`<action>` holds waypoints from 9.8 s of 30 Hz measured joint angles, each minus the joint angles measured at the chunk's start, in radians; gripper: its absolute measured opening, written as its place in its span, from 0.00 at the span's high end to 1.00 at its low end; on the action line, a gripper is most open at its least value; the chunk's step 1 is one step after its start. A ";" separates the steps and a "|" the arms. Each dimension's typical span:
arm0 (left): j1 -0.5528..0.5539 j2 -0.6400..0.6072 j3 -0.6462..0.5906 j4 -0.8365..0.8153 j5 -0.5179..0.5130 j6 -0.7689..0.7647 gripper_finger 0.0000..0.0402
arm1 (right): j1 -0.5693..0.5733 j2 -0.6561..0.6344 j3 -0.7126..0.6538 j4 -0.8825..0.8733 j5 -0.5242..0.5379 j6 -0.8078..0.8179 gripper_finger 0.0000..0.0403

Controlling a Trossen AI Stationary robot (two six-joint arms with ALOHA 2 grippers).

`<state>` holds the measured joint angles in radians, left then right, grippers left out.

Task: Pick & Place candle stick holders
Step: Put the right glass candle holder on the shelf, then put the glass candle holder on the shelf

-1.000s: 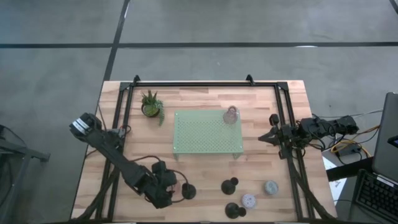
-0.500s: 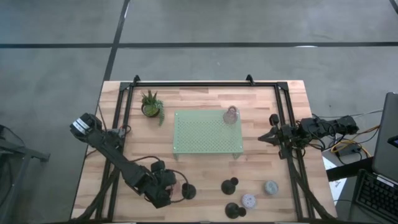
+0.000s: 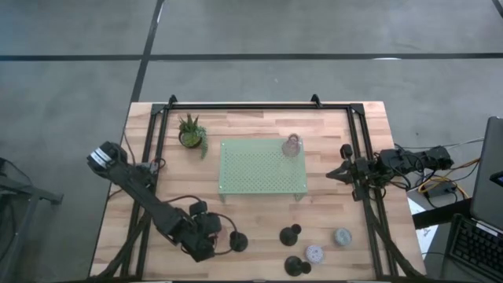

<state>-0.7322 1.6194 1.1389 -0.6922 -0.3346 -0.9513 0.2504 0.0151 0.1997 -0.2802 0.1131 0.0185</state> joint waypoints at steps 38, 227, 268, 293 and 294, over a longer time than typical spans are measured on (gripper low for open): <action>0.262 -0.382 0.069 -0.069 -0.084 0.285 0.55 | 0.000 0.000 -0.005 0.000 0.000 -0.005 0.97; -0.096 -0.097 0.023 -0.308 0.166 -0.361 0.29 | 0.000 0.001 -0.005 0.000 0.000 0.006 0.97; -0.091 -0.097 -0.062 -0.216 0.157 -0.347 0.29 | 0.000 0.000 -0.005 0.000 0.000 0.006 0.97; -0.090 -0.098 -0.059 -0.218 0.154 -0.328 0.52 | 0.000 0.000 -0.005 0.000 0.000 0.006 0.97; -0.090 -0.098 -0.057 -0.218 0.154 -0.324 0.52 | 0.000 0.001 -0.005 0.000 0.000 0.006 0.97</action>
<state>-0.8219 1.5211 1.0819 -0.9104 -0.1810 -1.2757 0.2504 0.0156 0.1951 -0.2804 0.1129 0.0243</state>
